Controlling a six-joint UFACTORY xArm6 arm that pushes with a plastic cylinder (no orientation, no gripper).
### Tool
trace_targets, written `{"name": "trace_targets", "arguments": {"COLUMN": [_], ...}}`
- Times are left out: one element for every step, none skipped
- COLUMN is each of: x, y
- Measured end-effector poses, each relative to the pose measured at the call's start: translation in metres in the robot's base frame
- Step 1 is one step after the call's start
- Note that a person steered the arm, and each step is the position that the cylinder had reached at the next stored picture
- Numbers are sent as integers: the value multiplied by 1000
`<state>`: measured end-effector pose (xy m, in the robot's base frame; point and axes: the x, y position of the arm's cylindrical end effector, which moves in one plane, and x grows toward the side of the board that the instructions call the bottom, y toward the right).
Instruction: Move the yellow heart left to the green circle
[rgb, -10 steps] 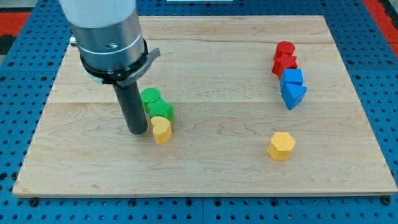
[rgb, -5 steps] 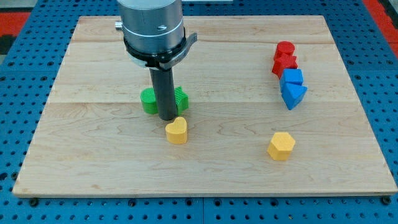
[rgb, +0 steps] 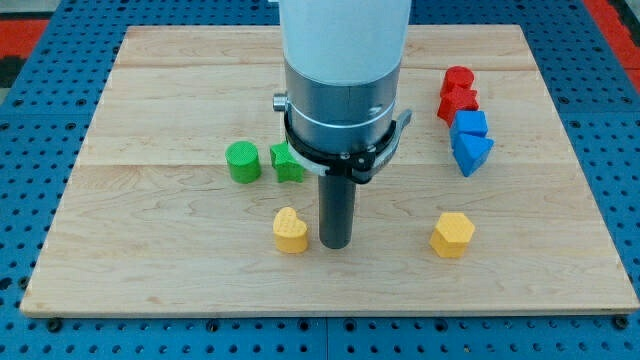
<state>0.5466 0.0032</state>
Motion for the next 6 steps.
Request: {"name": "trace_targets", "arguments": {"x": [-2, -4, -12, -29, -45, -63], "y": [-64, -118, -147, -161, -161, -161]}}
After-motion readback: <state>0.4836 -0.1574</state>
